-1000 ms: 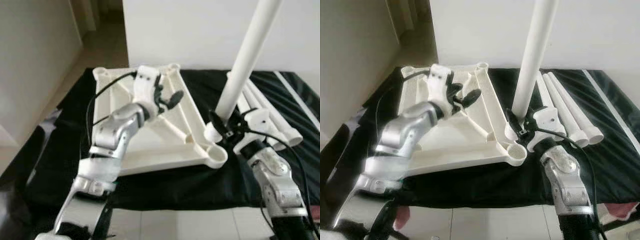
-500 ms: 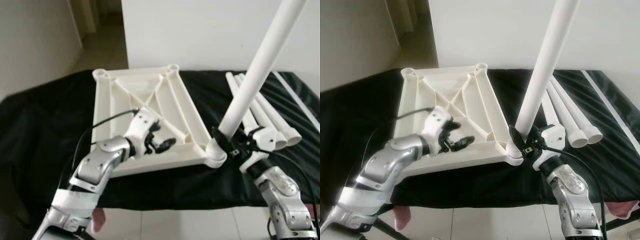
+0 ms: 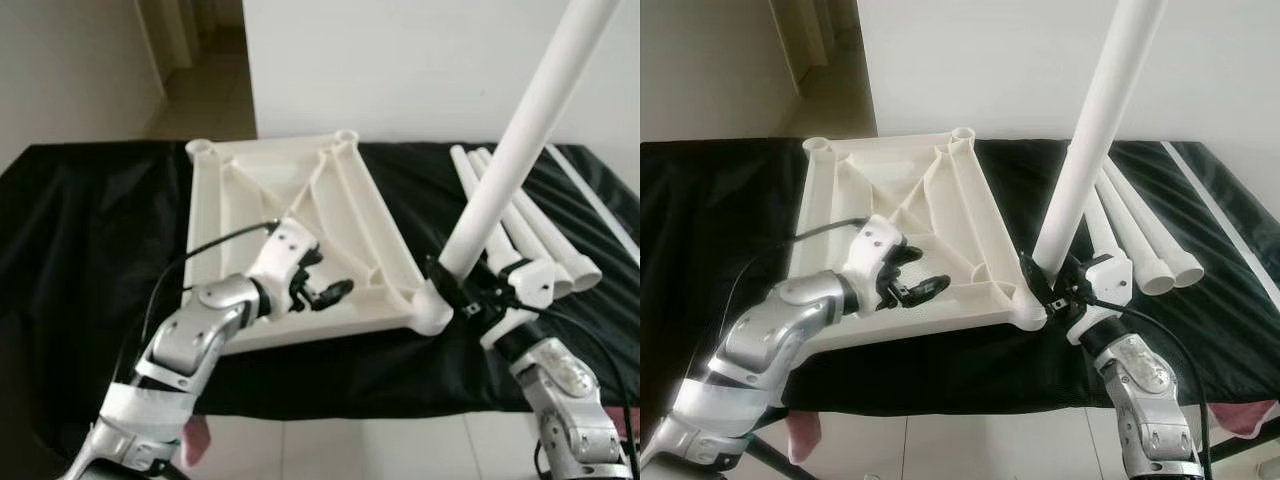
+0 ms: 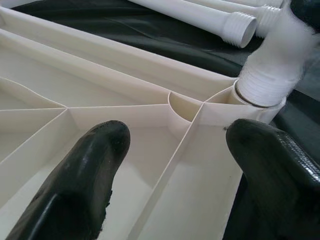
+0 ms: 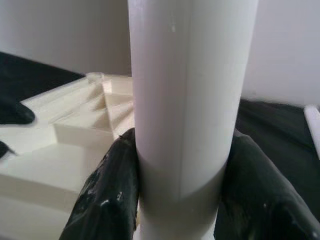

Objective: Building children table

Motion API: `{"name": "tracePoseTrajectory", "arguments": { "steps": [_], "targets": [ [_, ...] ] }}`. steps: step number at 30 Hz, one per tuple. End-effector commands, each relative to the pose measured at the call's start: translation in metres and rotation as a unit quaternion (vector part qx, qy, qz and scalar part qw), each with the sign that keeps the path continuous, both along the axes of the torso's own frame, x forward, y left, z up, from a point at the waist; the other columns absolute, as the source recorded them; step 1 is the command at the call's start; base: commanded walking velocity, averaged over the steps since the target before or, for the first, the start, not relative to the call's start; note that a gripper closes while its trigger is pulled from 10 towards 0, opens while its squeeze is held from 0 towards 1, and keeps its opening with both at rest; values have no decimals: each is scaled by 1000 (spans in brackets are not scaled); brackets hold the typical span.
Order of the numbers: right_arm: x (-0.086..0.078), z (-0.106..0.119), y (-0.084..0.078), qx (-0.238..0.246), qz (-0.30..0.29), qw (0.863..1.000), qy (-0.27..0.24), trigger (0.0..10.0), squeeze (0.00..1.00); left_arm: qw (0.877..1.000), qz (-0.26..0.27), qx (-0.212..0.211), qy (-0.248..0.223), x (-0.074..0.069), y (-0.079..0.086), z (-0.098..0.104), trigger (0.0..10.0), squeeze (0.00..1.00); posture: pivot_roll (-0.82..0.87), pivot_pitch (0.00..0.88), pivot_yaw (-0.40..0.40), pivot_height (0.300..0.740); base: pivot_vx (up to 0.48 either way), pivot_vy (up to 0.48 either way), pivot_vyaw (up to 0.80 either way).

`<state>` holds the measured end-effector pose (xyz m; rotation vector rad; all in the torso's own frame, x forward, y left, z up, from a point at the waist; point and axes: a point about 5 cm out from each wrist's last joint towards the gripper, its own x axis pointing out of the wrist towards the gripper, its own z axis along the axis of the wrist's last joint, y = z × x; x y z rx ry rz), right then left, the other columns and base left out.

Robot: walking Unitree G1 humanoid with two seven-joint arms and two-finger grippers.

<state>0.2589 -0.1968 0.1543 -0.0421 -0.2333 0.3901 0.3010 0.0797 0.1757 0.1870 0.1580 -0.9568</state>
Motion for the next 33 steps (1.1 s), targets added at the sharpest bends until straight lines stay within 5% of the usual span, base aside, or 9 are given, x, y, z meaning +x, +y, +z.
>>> {"name": "tracePoseTrajectory", "arguments": {
  "steps": [1,10,21,30,33],
  "targets": [
    [1,-13,-9,3,-26,999,33,10000,0,1000,-15,1,10,-3,0,-1,10000,0,66,0,11,740,0,0,0],
    [3,-17,-11,-4,-26,999,35,10000,0,1000,-6,-1,12,-3,3,0,10000,0,70,0,18,740,0,0,0],
    [-8,-29,4,-85,60,994,42,10000,0,1000,0,0,11,-1,6,2,10000,0,73,0,24,740,0,0,0],
    [-9,-34,1,-79,62,994,49,10000,0,1000,2,-2,10,0,6,4,10000,0,71,0,24,740,0,0,0],
    [-6,-37,-2,-33,50,996,65,10000,0,1000,3,-5,9,0,6,5,10000,0,70,0,23,740,0,0,0]
  ]
}}
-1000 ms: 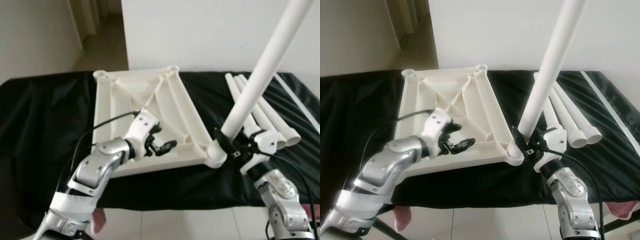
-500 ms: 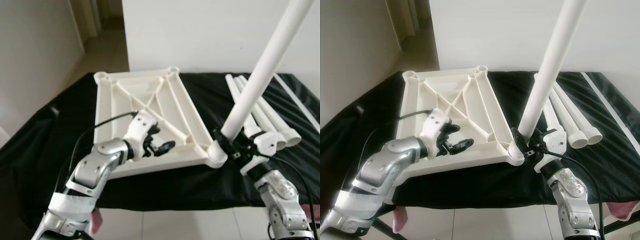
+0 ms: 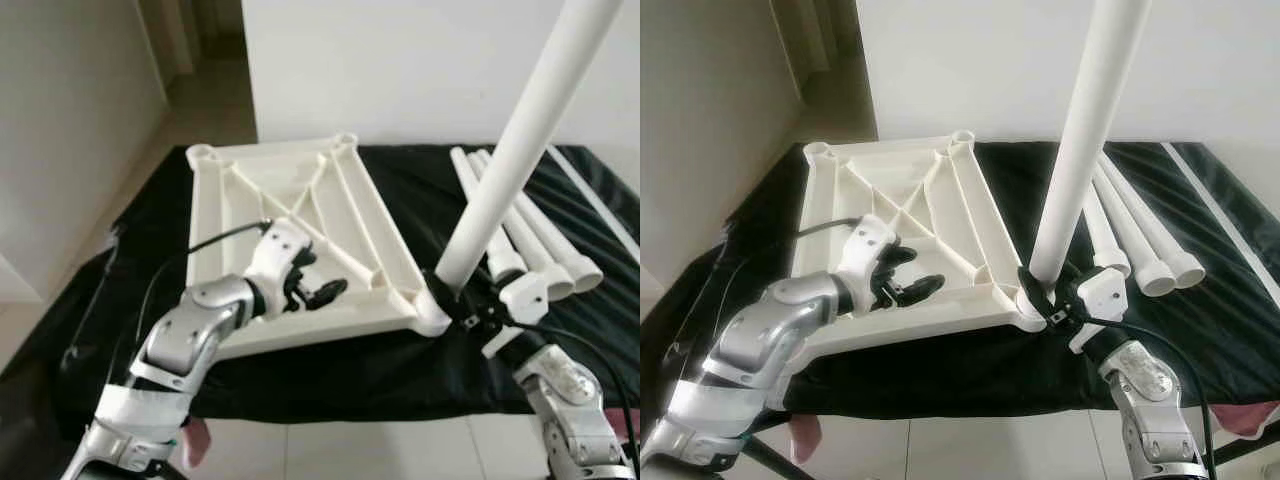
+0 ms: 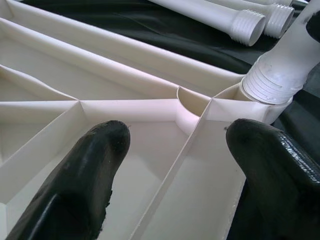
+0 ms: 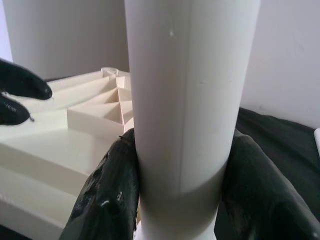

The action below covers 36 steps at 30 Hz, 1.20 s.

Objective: Building children table

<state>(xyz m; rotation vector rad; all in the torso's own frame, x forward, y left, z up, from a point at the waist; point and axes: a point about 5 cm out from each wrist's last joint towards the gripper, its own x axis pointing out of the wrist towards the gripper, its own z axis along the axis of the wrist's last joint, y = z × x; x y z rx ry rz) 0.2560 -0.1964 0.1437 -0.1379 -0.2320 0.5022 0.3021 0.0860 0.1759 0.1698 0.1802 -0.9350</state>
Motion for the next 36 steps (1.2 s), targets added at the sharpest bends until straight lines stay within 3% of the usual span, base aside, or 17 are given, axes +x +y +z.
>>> {"name": "tracePoseTrajectory", "arguments": {
  "steps": [1,9,20,23,30,36],
  "targets": [
    [0,-27,-4,43,-13,995,86,10000,0,1000,-9,-4,-3,-1,0,5,10000,0,70,0,23,740,0,0,0],
    [8,-32,-7,89,-28,987,129,10000,0,1000,-6,-8,-4,0,0,7,10000,0,74,0,16,740,0,0,0],
    [18,-38,-5,34,-43,983,174,10000,0,1000,-1,-12,-4,0,1,7,10000,0,76,0,12,740,0,0,0],
    [20,-37,-4,-11,-30,982,187,10000,0,1000,3,-15,-2,0,2,8,10000,0,78,0,8,740,0,0,0],
    [21,-33,-3,-76,-6,985,154,10000,0,1000,4,-16,0,-1,2,7,10000,0,79,0,5,740,0,0,0],
    [15,-35,-2,-73,10,987,140,10000,0,1000,3,-12,2,-2,3,4,10000,0,84,0,-1,740,0,0,0]
  ]
}}
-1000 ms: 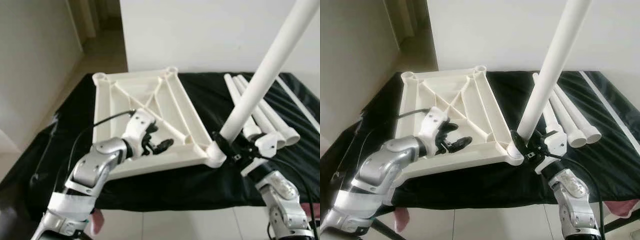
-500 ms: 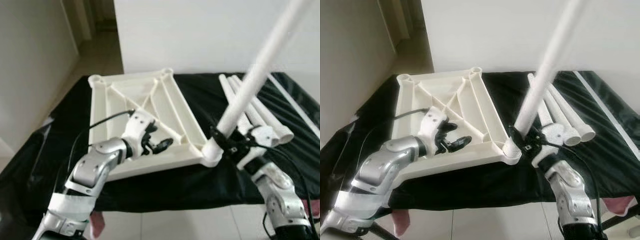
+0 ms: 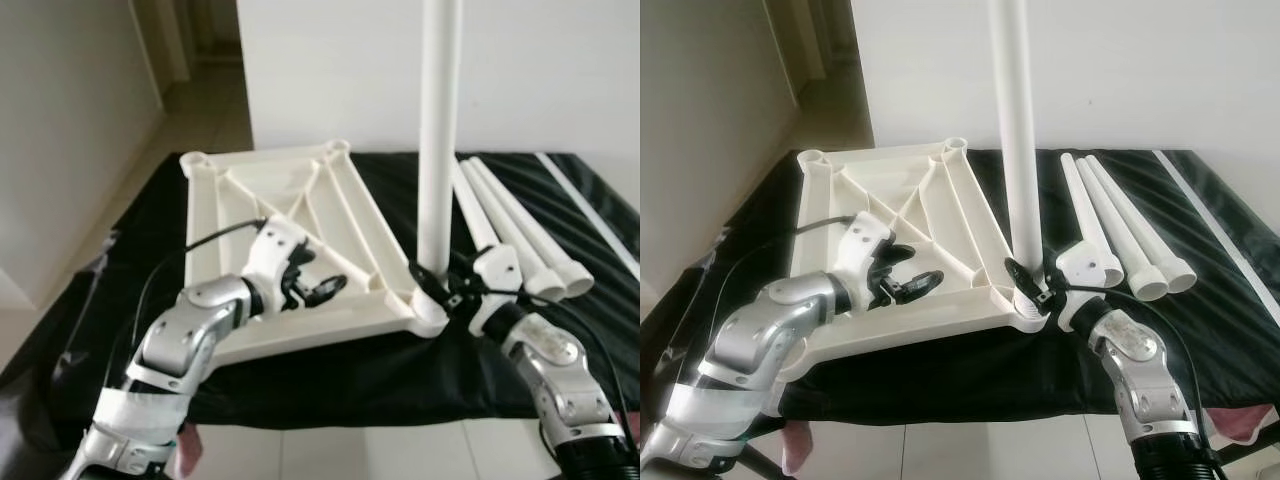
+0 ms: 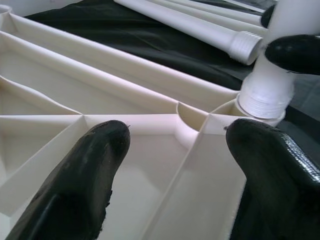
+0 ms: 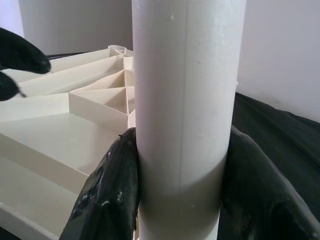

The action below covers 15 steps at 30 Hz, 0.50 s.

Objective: Building children table

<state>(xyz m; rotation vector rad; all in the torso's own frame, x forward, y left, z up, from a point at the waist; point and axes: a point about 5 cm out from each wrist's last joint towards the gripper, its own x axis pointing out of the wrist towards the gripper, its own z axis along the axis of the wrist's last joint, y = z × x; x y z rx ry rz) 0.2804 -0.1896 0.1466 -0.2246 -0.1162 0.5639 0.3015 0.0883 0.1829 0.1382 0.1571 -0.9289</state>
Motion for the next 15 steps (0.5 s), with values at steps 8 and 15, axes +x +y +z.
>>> {"name": "tracePoseTrajectory", "arguments": {
  "steps": [8,15],
  "targets": [
    [-7,-2,-18,109,-50,993,17,10000,0,997,-15,65,38,-9,7,-30,10000,0,82,2,1,740,0,0,0],
    [-1,12,-27,161,-71,984,-10,10000,0,991,-16,118,56,-12,13,-53,10000,0,78,0,3,740,0,0,0]
  ]
}}
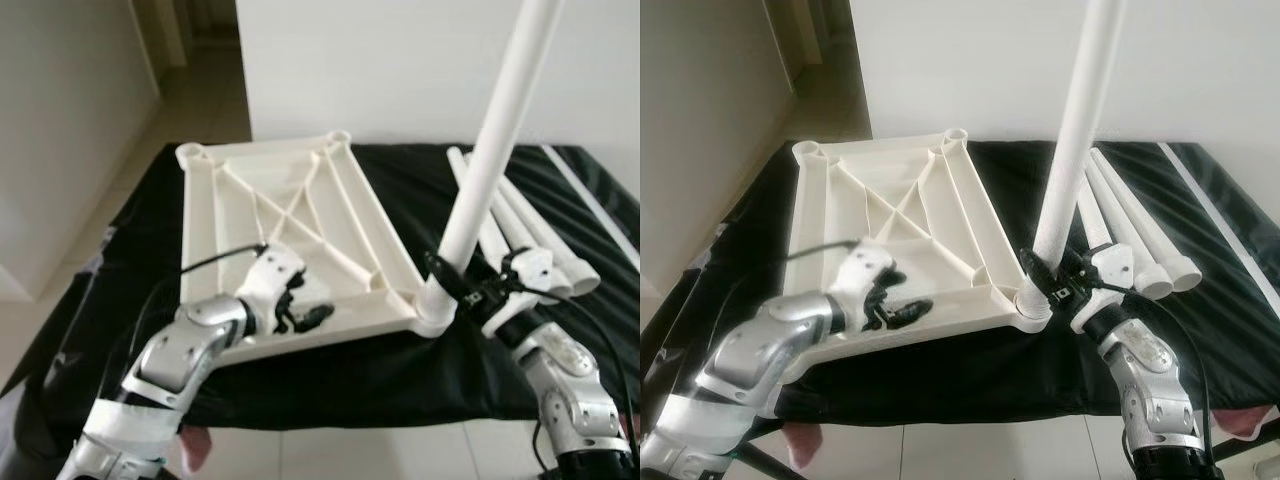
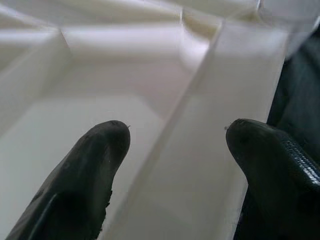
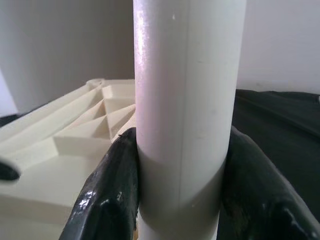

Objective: Building children table

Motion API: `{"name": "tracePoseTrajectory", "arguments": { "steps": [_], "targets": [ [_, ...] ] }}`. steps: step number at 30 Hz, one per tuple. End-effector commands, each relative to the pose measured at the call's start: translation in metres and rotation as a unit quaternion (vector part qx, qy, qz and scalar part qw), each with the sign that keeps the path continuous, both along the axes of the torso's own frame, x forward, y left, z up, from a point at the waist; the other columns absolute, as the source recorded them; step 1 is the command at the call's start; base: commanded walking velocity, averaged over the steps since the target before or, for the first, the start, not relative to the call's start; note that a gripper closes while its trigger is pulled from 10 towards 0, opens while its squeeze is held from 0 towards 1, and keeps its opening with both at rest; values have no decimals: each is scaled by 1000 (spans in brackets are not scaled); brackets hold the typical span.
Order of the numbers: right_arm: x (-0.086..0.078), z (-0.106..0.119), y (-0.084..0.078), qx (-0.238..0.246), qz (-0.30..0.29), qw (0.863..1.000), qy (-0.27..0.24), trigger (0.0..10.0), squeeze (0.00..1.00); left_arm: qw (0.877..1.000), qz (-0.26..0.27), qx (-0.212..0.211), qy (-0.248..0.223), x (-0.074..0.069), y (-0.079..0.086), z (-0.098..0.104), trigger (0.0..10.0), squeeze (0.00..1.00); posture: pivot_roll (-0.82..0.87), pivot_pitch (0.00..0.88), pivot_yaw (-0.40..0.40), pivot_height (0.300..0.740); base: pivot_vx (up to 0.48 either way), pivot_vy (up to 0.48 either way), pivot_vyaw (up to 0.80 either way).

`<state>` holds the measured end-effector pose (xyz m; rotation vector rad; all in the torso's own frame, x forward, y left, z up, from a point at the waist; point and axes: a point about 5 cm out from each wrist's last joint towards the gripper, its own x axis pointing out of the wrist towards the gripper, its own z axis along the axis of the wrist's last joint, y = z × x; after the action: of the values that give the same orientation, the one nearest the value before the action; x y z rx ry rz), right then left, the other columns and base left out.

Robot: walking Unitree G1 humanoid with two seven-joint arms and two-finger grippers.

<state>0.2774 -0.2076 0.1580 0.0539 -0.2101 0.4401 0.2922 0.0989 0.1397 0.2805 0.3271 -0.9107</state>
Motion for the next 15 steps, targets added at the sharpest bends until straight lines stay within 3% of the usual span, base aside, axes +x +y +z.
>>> {"name": "tracePoseTrajectory", "arguments": {
  "steps": [1,6,15],
  "targets": [
    [2,1,-9,13,-22,1000,4,10000,0,1000,-19,19,16,-3,2,-9,10000,0,78,0,3,740,0,0,0],
    [3,8,-11,27,-26,999,-6,10000,0,996,-19,82,20,-2,15,-26,10000,0,80,0,-1,740,0,0,0],
    [8,22,-15,67,-25,997,-26,10000,0,987,-28,156,13,2,44,-35,10000,0,83,0,-4,740,0,0,0]
  ]
}}
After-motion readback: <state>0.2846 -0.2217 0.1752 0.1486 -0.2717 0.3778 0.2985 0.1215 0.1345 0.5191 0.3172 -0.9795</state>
